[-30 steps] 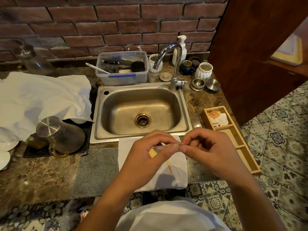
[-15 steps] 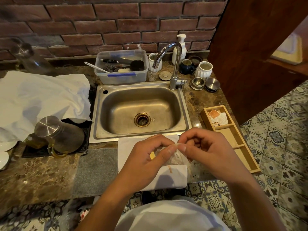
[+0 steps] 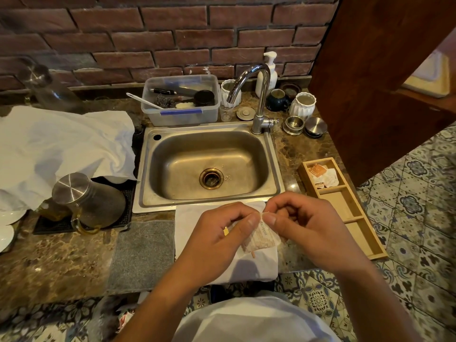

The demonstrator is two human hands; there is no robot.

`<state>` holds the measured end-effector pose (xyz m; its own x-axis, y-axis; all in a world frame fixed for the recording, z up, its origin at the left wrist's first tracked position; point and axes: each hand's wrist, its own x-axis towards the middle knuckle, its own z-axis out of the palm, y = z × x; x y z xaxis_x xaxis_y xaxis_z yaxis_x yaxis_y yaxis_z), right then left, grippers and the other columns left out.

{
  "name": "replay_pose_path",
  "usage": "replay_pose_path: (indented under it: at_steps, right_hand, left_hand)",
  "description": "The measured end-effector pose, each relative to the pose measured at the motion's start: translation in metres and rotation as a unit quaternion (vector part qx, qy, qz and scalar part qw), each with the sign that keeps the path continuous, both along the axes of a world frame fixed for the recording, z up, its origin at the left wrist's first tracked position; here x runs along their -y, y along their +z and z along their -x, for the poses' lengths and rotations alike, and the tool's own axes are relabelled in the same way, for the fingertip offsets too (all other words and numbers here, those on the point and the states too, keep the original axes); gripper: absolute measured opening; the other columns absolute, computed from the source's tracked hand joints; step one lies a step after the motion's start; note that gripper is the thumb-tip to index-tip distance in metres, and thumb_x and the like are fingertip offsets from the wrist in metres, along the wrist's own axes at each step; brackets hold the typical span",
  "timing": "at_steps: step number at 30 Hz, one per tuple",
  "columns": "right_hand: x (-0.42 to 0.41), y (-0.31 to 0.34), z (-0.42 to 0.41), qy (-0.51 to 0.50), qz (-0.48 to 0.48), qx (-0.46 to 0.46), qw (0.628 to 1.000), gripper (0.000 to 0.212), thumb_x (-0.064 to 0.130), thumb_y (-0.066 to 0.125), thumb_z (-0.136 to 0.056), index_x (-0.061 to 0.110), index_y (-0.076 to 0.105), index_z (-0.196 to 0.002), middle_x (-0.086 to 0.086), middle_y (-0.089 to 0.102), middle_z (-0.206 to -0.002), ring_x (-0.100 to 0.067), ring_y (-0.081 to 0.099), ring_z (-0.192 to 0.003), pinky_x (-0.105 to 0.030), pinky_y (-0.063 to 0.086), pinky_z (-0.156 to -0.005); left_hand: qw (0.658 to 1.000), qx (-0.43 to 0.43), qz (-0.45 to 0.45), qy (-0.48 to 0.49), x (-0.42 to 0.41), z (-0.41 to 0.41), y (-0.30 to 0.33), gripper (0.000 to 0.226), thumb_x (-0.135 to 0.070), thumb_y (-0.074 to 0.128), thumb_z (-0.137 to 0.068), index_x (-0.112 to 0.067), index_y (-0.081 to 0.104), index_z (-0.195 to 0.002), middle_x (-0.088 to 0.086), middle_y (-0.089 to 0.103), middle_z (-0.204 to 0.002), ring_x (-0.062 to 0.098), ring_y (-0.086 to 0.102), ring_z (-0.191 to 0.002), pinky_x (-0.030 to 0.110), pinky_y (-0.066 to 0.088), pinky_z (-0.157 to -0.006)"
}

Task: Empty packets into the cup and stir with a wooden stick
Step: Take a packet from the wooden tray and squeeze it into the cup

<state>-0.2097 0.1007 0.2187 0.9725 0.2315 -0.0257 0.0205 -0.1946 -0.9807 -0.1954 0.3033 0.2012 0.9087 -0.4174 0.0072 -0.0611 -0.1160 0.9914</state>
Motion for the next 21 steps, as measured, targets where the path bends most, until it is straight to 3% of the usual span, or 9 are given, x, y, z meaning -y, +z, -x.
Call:
replay_pose_path:
  at_steps: [9,16,21]
  right_hand:
    - [-0.0028,-0.0014,0.0034,-0.023,0.055,0.055,0.997,0.010,0.036,0.067,-0.091,0.027,0.071,-0.093,0.000,0.063,-0.067,-0.012,0.059,-0.060,-0.028,0.050,-0.056]
    - [-0.0056,-0.0012,0.0045,-0.034,0.091,0.096,0.991,0.013,0.038,0.065,-0.092,0.026,0.071,-0.092,0.002,0.065,-0.069,-0.015,0.061,-0.062,-0.025,0.051,-0.057]
    - [-0.0087,-0.0008,0.0065,-0.045,0.097,0.124,0.987,0.010,0.033,0.066,-0.093,0.024,0.071,-0.092,0.002,0.064,-0.067,-0.018,0.060,-0.060,-0.031,0.051,-0.054]
  left_hand:
    - [1.000,0.010,0.001,0.023,0.0046,-0.0003,-0.0003,0.025,-0.036,0.057,-0.096,-0.019,0.074,-0.091,0.008,0.068,-0.077,0.023,0.062,-0.070,0.024,0.049,-0.066]
    - [0.998,-0.035,0.043,0.031,0.0055,-0.0009,-0.0017,0.020,-0.023,0.061,-0.095,-0.010,0.075,-0.088,-0.008,0.064,-0.067,0.004,0.054,-0.061,0.014,0.042,-0.062]
    - [0.995,-0.055,0.067,0.042,0.0073,0.0012,-0.0019,0.018,-0.020,0.062,-0.093,-0.010,0.076,-0.087,-0.005,0.067,-0.070,0.005,0.056,-0.064,0.015,0.043,-0.063]
